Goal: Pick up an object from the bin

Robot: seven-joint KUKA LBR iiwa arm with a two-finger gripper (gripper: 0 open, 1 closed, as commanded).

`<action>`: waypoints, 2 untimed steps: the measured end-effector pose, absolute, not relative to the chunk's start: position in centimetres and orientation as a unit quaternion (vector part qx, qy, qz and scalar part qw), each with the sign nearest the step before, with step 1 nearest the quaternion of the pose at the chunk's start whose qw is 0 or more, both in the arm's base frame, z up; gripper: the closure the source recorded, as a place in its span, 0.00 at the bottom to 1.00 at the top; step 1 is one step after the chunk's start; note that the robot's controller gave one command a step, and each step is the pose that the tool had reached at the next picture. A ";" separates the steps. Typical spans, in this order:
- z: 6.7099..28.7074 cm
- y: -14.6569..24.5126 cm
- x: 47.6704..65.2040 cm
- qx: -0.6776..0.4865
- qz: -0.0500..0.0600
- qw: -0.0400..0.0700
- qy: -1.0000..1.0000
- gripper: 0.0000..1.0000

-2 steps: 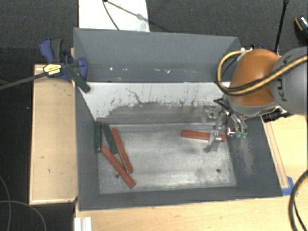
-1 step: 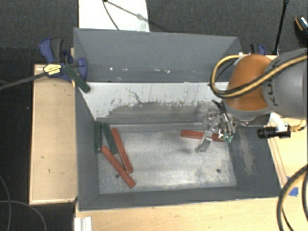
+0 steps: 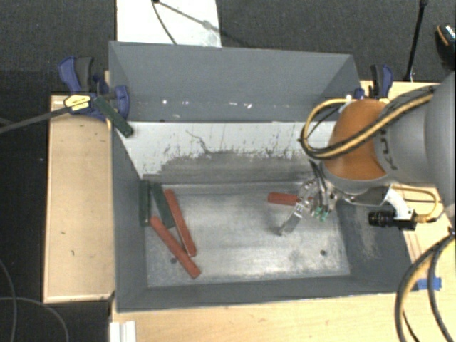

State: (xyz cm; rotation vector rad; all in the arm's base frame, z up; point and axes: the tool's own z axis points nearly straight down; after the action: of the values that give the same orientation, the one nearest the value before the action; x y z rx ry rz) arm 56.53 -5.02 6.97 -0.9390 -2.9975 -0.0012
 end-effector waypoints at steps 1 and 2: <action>7.1 -3.6 59.2 -0.362 -0.001 -0.002 -0.932 0.00; 7.1 -3.6 59.2 -0.360 0.000 -0.002 -0.933 1.00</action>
Offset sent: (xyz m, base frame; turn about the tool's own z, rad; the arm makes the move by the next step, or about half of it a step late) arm 0.0255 0.0143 0.0003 0.1353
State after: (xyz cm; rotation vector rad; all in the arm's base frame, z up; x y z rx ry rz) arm 59.19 -3.61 7.10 -1.1331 -2.9345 -0.0008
